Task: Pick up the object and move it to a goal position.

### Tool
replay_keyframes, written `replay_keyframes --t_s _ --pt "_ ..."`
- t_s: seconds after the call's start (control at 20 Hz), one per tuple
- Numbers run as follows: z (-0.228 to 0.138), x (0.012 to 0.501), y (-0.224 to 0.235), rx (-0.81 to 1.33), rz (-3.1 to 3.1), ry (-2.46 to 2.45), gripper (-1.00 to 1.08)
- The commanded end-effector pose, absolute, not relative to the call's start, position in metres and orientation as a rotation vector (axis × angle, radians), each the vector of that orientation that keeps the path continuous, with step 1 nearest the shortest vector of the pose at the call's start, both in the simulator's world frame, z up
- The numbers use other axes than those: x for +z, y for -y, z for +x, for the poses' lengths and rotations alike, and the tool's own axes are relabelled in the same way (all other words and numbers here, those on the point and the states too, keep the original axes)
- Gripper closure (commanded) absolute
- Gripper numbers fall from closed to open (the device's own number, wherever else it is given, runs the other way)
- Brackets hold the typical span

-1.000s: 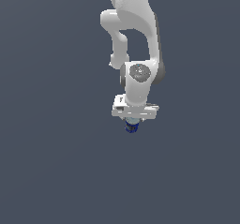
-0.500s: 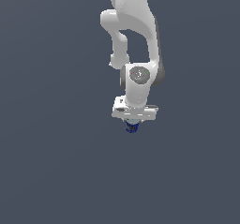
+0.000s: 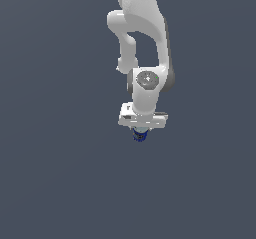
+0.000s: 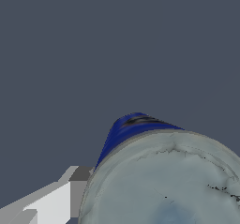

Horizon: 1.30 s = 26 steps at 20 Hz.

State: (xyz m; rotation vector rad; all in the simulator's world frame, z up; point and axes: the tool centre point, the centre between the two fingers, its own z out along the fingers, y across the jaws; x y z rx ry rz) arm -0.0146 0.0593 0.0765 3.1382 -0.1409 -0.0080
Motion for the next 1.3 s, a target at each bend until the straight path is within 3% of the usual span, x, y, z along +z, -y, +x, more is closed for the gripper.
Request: replay_keyframes --t_s 0.0,1.25 --pt "-0.01 0.084 -0.052 -0.001 3.138 0.143 1.08" --pt "0.084 0.207 0.116 -0.001 3.139 0.143 1.08"
